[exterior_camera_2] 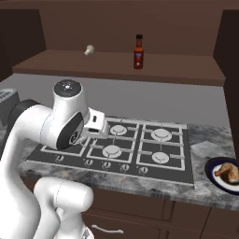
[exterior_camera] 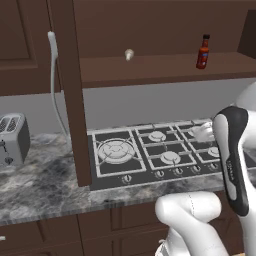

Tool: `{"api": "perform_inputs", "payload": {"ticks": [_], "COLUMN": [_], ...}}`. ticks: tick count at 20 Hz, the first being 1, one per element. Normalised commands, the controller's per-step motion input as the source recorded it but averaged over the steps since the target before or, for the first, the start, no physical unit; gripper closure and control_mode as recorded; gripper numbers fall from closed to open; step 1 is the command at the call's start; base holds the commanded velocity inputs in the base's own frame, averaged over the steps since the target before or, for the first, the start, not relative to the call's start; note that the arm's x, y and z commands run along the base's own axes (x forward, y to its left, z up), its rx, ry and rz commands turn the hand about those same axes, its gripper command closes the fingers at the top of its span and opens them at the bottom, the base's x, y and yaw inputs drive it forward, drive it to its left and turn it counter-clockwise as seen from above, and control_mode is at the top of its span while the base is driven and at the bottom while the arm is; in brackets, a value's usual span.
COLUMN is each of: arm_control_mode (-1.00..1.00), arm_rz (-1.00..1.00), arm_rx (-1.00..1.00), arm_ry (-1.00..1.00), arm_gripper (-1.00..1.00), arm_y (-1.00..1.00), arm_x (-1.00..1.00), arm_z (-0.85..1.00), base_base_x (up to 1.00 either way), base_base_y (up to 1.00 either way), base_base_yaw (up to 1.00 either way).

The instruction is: Pick the chicken drumstick from the plate and place it on the cutting board. Then pick the condiment bottle from the cabinet and place it next to the cutting board.

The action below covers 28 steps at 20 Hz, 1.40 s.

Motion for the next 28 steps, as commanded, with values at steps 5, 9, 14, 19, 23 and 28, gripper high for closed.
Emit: {"api": "perform_inputs", "payload": {"ticks": [5,9,14,19,23,28], "arm_control_mode": [-1.00,-1.00,-1.00,-1.00,-1.00,-1.00], "arm_rz": [0.00,0.00,0.00,0.00,0.00,0.00], "arm_rx": [0.00,0.00,0.00,0.00,0.00,0.00], "arm_ry": [0.00,0.00,0.00,-0.01,-0.01,0.00], "arm_gripper": [-1.00,-1.00,-1.00,-1.00,-1.00,-1.00], "arm_y": [-0.08,-0.07,-0.06,-0.04,0.00,0.00], "arm_x": [-0.39,-0.35,-0.30,-0.32,-0.31,-0.28], "arm_z": [0.00,0.00,0.00,0.00,0.00,0.00], "base_base_x": [0.00,0.00,0.00,0.00,0.00,0.00], "base_base_y": [0.00,0.00,0.00,0.00,0.00,0.00], "base_base_yaw": [0.00,0.00,0.00,0.00,0.00,0.00]}}
